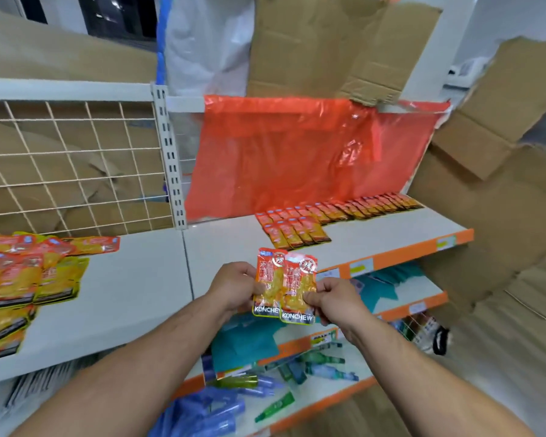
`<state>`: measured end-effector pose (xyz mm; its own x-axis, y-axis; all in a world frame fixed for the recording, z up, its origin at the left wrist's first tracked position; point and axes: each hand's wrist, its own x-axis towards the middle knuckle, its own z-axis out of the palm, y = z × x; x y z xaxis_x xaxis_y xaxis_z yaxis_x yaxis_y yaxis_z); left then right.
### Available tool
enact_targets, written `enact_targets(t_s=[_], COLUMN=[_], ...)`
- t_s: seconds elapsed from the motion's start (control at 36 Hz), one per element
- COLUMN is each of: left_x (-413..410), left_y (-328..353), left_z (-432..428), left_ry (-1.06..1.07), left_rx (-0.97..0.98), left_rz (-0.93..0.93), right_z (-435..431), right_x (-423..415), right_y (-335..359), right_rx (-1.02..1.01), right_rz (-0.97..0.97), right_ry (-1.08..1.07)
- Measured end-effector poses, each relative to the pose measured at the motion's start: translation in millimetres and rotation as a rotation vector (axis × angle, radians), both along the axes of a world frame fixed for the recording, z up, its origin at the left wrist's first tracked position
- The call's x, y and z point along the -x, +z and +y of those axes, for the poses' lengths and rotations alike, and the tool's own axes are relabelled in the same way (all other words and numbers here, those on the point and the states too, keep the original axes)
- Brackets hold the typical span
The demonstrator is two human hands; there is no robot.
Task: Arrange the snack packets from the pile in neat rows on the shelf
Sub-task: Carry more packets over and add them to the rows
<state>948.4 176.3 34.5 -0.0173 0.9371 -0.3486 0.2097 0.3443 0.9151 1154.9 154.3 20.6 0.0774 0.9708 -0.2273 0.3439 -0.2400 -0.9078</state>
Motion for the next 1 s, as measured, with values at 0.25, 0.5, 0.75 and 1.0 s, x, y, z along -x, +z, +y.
enact_targets(t_s=[0.25, 0.5, 0.75, 1.0], left_x=[-72.8, -122.8, -156.4, -173.0], left_y=[-10.5, -20.9, -30.4, -40.2], left_z=[28.7, 109.4, 202.5, 248.1], left_ry=[0.003, -0.018, -0.011, 0.055], left_rx=[-0.016, -0.02, -0.094, -0.091], left_rz=[0.013, -0.018, 0.093, 0.222], right_z=[15.1, 79.9, 168.7, 237.5], right_x=[-66.9, -114.1, -148.0, -166.8], right_y=[-16.2, -13.0, -4.9, -14.8], right_rx=[0.026, 0.04, 0.041, 0.07], right_rz=[0.054, 0.008, -0.042, -0.042], right_ry=[-0.083, -0.124, -0.153, -0.054])
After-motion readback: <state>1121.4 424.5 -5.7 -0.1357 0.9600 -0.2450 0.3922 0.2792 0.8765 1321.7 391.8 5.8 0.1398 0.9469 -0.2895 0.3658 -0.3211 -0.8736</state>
